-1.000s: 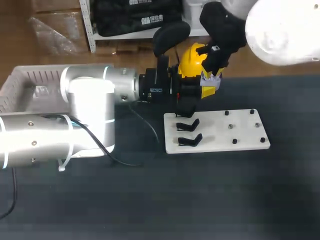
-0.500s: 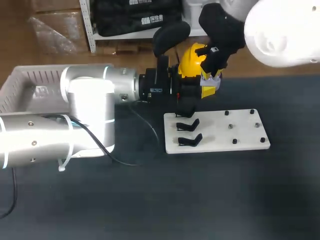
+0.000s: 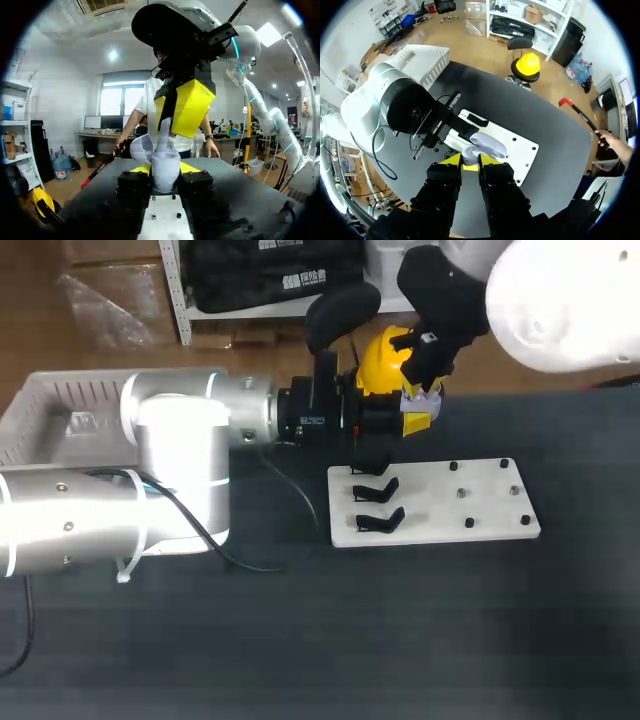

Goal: Pick up each earbud case from the left stands, insert the matching earbuds, close the lid, and place the case in the box.

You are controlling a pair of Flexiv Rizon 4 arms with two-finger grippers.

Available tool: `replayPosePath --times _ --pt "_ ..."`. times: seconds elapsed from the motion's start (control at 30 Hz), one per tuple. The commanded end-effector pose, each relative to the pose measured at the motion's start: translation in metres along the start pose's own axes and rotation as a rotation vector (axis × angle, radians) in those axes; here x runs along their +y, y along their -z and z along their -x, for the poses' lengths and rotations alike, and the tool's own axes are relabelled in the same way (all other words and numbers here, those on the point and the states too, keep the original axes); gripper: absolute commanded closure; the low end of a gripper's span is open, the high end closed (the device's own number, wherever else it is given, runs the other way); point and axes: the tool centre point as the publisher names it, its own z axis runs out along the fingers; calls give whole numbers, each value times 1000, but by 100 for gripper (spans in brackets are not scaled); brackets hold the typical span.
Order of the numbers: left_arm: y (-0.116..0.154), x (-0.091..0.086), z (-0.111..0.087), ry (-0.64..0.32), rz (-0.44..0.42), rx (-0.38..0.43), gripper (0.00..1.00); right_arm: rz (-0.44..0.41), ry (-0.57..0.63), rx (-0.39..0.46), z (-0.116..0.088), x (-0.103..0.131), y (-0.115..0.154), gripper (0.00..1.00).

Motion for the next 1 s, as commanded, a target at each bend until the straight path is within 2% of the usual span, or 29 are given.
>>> replayPosePath --times 0.03,1.0 --pt "0 0 0 -1 0 -1 100 -2 -3 7 3 0 -1 100" --pt "0 0 0 -1 0 -1 100 2 18 28 5 -3 -6 100"
